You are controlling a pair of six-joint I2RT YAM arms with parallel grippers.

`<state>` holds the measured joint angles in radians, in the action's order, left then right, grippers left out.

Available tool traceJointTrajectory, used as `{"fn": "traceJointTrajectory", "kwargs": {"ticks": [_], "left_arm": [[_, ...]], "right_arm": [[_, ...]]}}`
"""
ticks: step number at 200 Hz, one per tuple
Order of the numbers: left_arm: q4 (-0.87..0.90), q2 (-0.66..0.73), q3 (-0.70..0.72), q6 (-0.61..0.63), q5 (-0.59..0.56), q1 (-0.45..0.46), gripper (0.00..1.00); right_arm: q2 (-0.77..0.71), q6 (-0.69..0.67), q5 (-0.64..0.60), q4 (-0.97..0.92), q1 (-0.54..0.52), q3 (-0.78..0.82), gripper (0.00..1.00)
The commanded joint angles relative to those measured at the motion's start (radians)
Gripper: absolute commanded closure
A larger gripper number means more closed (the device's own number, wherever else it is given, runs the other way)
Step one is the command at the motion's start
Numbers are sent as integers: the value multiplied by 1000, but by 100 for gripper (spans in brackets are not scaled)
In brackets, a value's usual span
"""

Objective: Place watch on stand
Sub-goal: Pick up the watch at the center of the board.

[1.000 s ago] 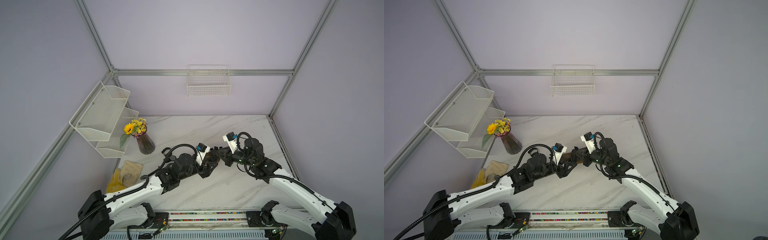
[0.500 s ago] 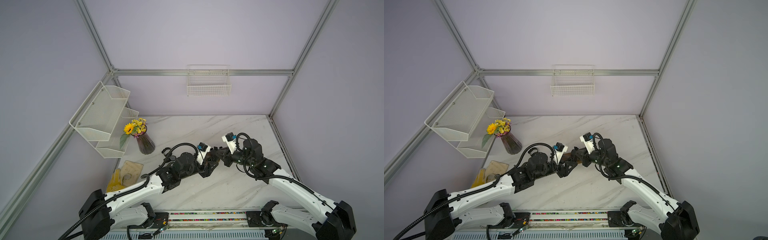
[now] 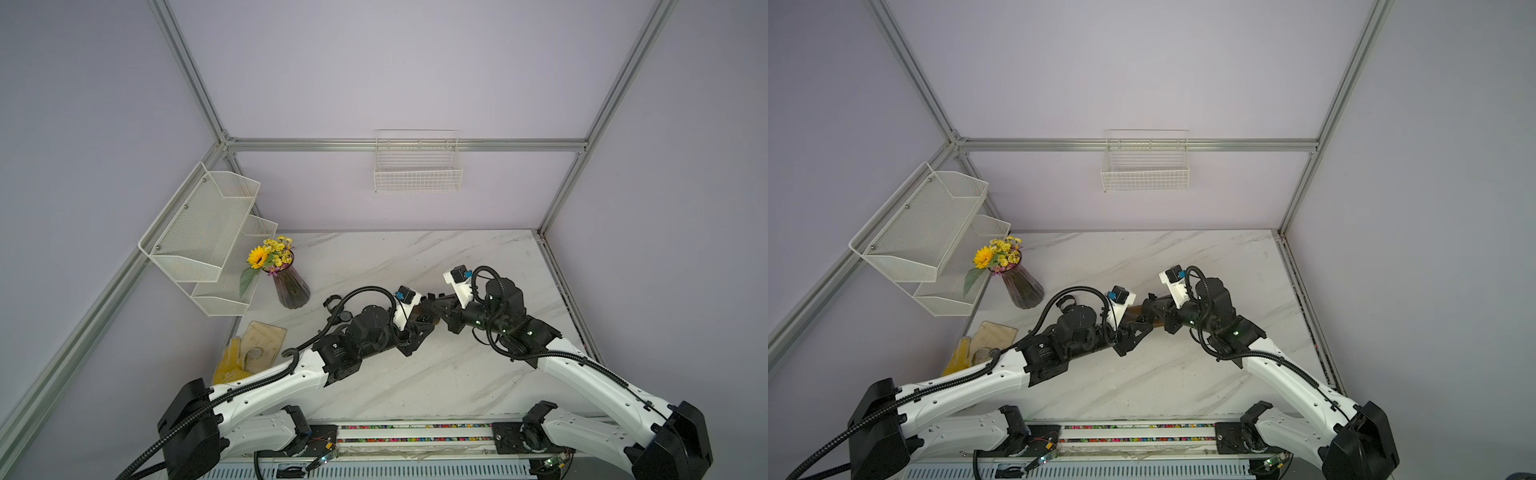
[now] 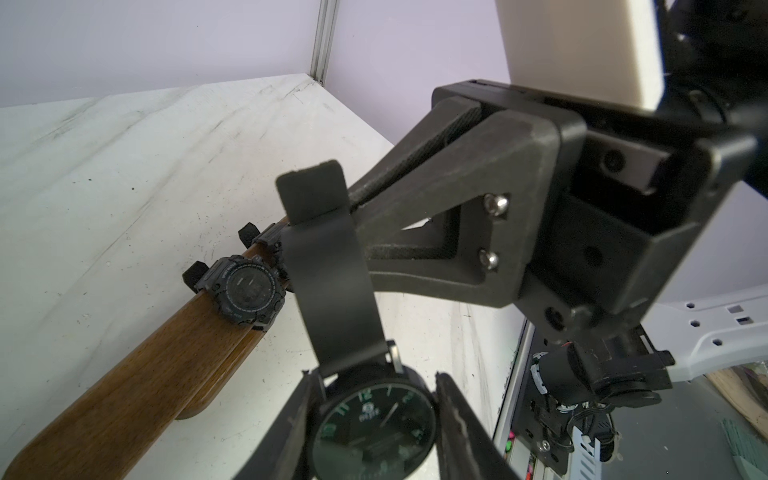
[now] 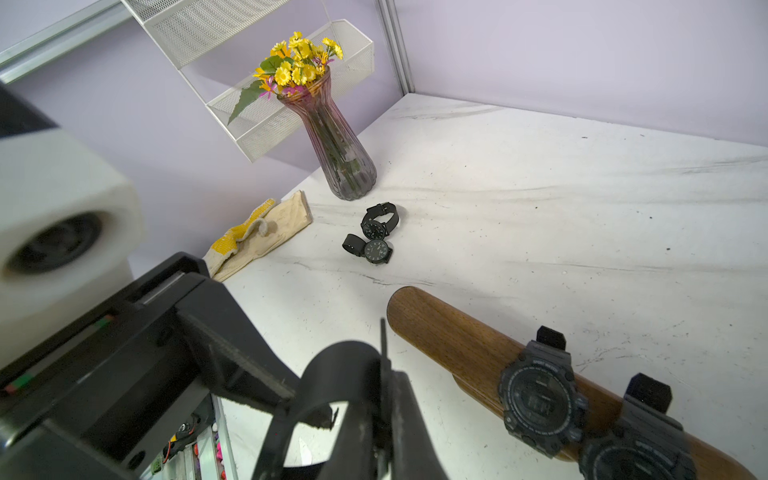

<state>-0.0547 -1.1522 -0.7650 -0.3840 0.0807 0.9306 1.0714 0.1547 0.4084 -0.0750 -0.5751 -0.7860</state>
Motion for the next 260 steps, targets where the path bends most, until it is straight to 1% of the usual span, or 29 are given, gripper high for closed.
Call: {"fn": "traceJointTrajectory", "kwargs": {"ticks": [1,33,51,65,78,85,92,103,126,135,145,183,204,235,260], "left_arm": [[-13,2,-64,-9,-2,3,61],[-8,11,-65,-11,-20,2,62],[-5,20,-61,-13,-31,3,62],[-6,26,-54,-16,-36,2,63],[-13,29,-46,-22,-38,2,63],[-8,28,-45,-21,-35,2,63],[2,24,-51,-18,-32,2,61],[17,20,-56,-18,-32,2,54],[28,7,-62,-16,-32,2,40],[25,5,-62,-16,-32,2,37],[24,4,-63,-18,-35,2,35],[18,-10,-74,-20,-35,2,36],[16,-19,-80,-21,-38,2,39],[15,-22,-83,-24,-41,2,39],[11,-15,-81,-26,-48,2,42]], "right_arm": [[-14,-15,-14,6,-9,1,99],[-16,-16,-23,2,-9,-1,98],[-18,-15,-31,0,-10,2,94],[-16,-14,-36,2,-9,5,93],[-14,-8,-40,7,-9,11,93],[-12,-4,-40,10,-9,12,95],[-10,-2,-40,12,-9,12,97],[-10,1,-36,17,-9,14,100],[-5,11,-24,26,-9,11,100],[-2,15,-18,29,-9,8,100],[2,18,-14,33,-11,7,100],[10,26,-5,52,-17,12,100],[10,27,-9,54,-23,16,100],[10,24,-11,52,-29,16,100],[14,18,-16,49,-36,18,100]]}}
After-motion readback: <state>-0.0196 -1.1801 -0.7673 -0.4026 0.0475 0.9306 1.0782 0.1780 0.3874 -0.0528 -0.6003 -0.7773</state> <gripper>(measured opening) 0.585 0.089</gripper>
